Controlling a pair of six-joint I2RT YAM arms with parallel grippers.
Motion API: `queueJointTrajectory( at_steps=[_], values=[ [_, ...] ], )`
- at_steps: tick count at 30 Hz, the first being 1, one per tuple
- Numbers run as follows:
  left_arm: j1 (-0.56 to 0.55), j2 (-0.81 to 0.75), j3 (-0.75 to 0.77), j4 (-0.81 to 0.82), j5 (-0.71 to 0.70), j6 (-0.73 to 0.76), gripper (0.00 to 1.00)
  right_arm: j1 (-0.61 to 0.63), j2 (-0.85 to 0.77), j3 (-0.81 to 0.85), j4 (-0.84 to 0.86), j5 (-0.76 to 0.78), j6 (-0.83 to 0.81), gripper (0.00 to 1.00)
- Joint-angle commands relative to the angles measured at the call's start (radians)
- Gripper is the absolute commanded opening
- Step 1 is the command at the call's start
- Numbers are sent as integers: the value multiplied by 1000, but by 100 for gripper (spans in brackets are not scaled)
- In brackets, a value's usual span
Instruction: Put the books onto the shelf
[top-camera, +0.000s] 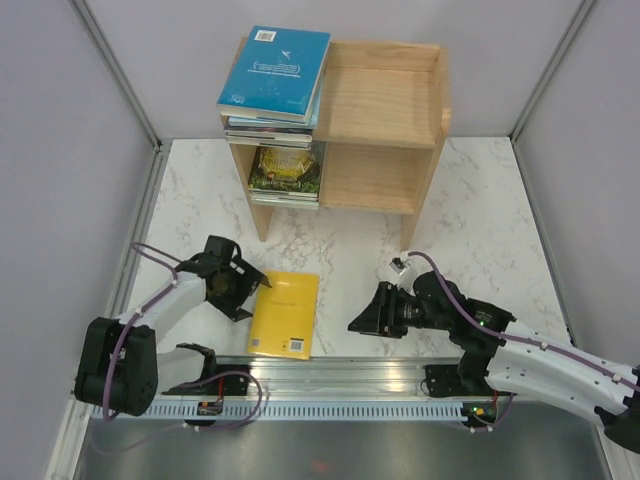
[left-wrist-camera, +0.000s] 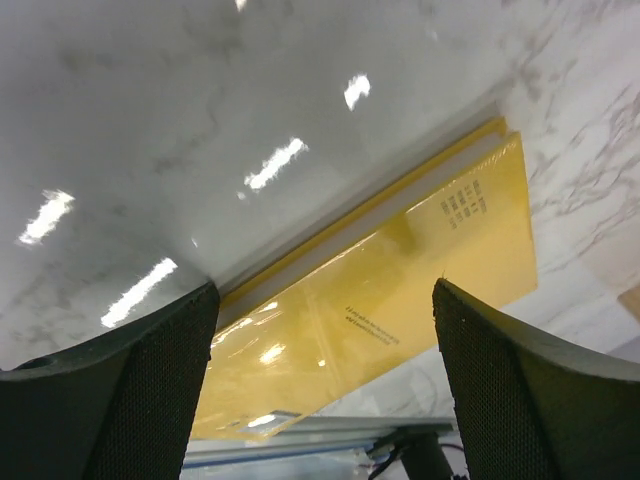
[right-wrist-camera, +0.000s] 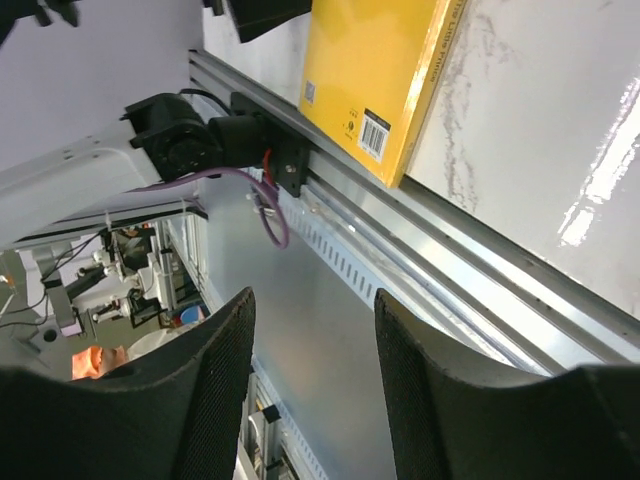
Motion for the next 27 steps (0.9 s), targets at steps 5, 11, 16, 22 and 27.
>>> queueJointTrajectory(
  at_steps=[5,11,16,22,27],
  values=[
    [-152,92,101,-95,27,-62,91,-2,89,-123,142,43,52,61],
    [-133,80,241,-280,-145,141,94,1,243,-172,303,89,69,72],
    [-110,36,233,-313,-211,219,95,-5,401,-126,416,89,32,77],
    [-107,111,166,-265,-211,263,95,-8,587,-74,496,98,-12,77],
    [-112,131,45,-72,-78,273,93,-6,767,-94,723,88,45,77]
  ],
)
